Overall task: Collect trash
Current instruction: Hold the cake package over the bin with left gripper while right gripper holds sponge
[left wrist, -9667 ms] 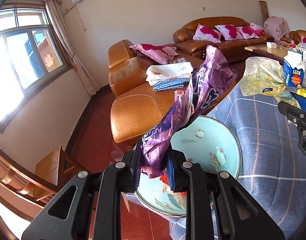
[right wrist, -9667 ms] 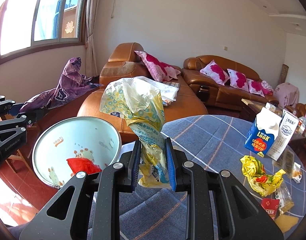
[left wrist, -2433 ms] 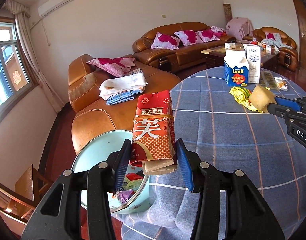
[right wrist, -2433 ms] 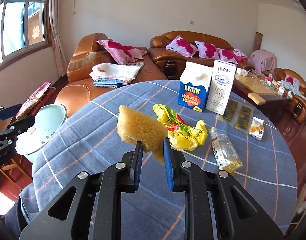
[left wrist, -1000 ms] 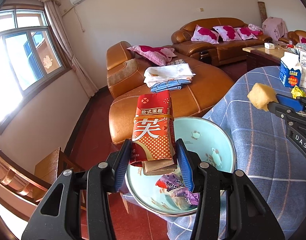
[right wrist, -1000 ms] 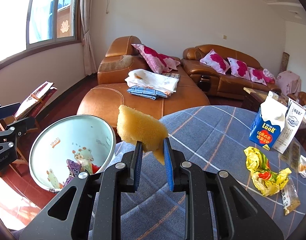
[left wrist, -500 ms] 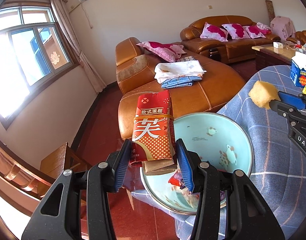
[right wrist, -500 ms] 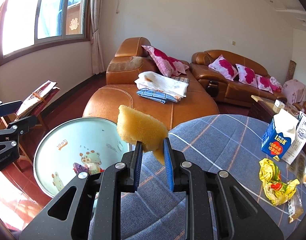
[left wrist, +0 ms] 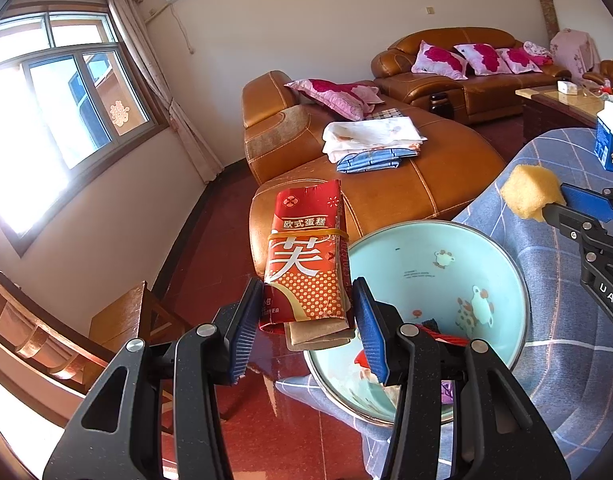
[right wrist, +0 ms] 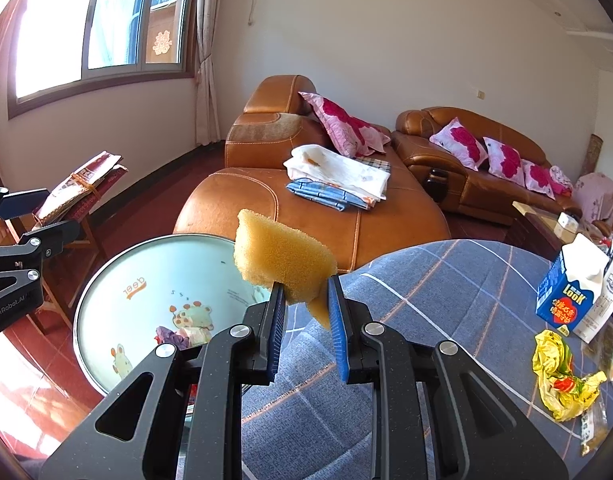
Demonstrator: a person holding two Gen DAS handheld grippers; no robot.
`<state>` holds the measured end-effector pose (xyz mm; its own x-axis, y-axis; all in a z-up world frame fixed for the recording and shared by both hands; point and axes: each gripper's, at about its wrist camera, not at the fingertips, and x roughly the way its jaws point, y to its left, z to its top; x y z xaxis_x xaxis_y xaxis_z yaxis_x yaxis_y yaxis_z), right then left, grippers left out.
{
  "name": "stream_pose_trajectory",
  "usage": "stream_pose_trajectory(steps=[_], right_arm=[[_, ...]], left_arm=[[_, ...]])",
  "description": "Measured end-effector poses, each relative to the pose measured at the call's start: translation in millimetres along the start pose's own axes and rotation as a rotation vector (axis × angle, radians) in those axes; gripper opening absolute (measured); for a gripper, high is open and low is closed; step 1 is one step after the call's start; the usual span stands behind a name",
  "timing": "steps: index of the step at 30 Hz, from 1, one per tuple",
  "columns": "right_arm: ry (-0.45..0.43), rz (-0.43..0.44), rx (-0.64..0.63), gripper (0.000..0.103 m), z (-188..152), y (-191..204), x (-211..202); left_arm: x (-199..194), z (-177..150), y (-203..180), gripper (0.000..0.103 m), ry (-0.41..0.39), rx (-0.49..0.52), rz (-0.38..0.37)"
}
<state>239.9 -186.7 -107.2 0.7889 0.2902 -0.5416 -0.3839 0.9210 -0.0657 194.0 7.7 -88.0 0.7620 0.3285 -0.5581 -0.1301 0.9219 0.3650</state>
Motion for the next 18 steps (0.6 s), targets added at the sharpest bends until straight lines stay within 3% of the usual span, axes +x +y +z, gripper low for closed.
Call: stream_pose_trajectory(steps=[18], right_arm=[[0.009, 0.013, -0.070, 0.023, -1.9, 14.4, 3.8]], left_arm=[[4.3, -4.8, -0.6, 0.046, 0.006, 0.012, 0.037]])
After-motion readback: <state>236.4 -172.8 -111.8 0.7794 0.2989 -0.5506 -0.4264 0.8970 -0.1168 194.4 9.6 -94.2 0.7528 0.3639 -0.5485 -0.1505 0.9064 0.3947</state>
